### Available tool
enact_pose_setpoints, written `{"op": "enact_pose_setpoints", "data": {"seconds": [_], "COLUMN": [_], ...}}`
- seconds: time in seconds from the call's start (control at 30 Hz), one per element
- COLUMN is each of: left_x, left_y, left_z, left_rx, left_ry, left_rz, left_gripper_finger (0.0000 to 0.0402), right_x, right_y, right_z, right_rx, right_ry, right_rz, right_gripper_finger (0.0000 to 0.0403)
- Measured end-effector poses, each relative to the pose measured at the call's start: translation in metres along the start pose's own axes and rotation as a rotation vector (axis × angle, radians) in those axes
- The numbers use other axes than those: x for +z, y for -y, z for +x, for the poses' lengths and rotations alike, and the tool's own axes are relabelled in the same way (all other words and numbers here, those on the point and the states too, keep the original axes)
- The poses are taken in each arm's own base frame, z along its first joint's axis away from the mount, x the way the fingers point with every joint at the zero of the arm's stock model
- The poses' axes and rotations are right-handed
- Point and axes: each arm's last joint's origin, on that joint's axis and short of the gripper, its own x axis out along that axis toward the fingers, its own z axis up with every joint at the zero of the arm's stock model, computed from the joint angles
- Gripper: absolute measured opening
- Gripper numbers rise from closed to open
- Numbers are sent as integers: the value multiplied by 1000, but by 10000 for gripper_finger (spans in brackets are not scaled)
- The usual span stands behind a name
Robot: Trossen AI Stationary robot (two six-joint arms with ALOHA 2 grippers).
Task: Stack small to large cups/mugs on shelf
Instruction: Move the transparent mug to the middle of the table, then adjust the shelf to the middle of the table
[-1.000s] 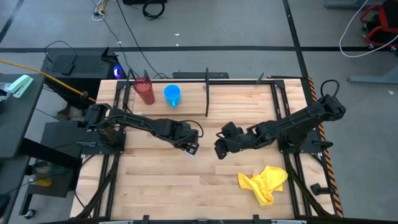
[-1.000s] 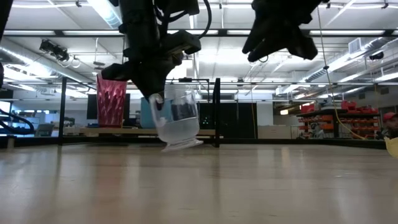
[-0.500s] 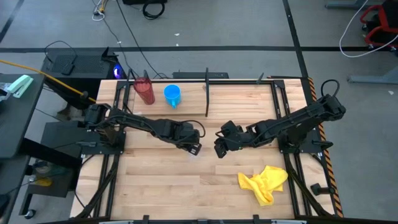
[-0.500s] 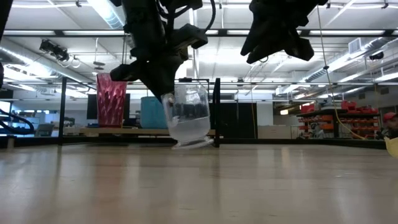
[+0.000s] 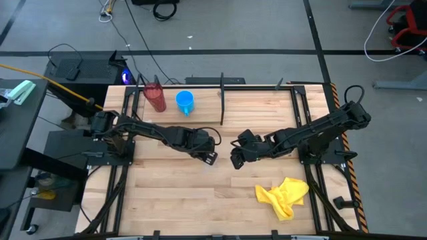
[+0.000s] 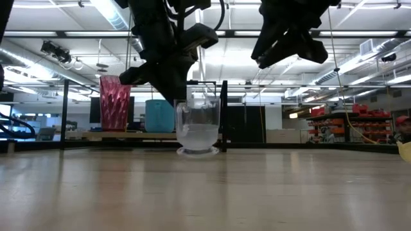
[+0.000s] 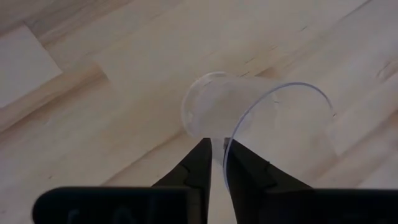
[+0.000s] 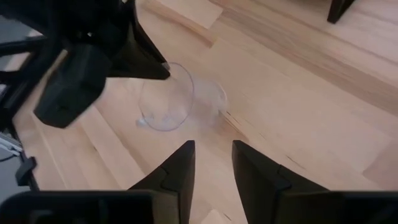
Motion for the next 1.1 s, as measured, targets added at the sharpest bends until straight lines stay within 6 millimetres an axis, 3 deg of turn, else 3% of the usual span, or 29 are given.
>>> {"op": "enact_pose_setpoints", "data": {"seconds": [0.73,0.87,1.1], "left_x": [17,15,7], "left_y": [-10,-15,-31], "left_z": [-1,-16,-61], "left_rx": [-21,-13,66], "left_ry": [-47,-71,-37], "left_rz": [37,76,105], "left_gripper_finger": [103,99,98], "right_x": [-2,-3,0], "right_y": [0,-1,-1], "right_z": [0,0,1], "right_rx": [0,23,32], "right_ry": [-28,-67,-64], "right_rz": [100,102,111], "right_gripper_finger": [122,122,122]}}
